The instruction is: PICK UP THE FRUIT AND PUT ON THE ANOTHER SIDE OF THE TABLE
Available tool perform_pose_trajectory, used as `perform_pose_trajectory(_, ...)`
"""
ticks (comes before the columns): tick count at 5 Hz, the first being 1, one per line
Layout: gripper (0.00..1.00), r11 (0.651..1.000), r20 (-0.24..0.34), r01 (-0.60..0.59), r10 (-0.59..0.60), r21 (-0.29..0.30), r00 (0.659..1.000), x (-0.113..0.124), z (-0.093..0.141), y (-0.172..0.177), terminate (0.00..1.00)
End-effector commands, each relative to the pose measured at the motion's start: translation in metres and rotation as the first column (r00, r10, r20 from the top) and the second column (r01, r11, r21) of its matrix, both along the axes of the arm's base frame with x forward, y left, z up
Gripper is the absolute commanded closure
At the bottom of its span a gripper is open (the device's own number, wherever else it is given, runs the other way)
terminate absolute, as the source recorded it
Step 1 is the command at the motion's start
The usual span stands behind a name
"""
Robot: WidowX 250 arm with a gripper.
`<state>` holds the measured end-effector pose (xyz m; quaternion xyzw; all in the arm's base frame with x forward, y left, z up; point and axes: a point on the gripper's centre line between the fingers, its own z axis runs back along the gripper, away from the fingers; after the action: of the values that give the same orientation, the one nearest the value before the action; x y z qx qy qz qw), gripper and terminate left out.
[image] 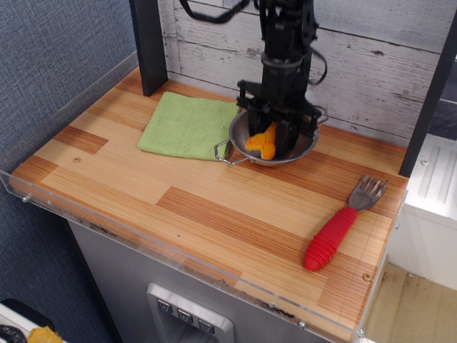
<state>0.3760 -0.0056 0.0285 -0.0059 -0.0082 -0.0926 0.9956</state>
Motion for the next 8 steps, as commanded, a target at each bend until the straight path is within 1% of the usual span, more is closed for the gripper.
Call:
perform_pose_trajectory(1, 1.0, 0.999, 0.211, -0.027, 0.022, 0.021, 0.977, -0.016, 0.095, 0.002, 0.0)
perform_pose_trajectory(2, 1.0, 1.0, 0.202, -0.005, 0.005, 0.001, 0.979, -0.05, 0.102, -0.011, 0.0)
perform_pose_trajectory(3, 1.0, 1.0, 0.139, 0.016, -0.015, -0.005, 0.99, -0.086, 0.083, -0.023, 0.0)
perform_pose_trajectory(4, 1.0, 0.999, 0.071, 0.012, -0.014, 0.034, 0.997, -0.106, 0.062, -0.021, 0.0)
perform_pose_trajectory(5, 1.0, 0.999, 0.038, 0.017, -0.019, 0.045, 0.999, -0.112, 0.039, -0.017, 0.0)
perform_pose_trajectory(6, 1.0, 0.999, 0.018, 0.035, -0.036, 0.041, 0.999, -0.109, 0.029, -0.021, 0.0)
perform_pose_trajectory(7, 1.0, 0.996, 0.003, 0.082, -0.082, 0.031, 0.997, -0.102, 0.022, -0.032, 0.0)
perform_pose_trajectory(8, 0.0, 0.993, 0.005, 0.117, -0.117, 0.02, 0.993, -0.099, 0.026, -0.041, 0.0)
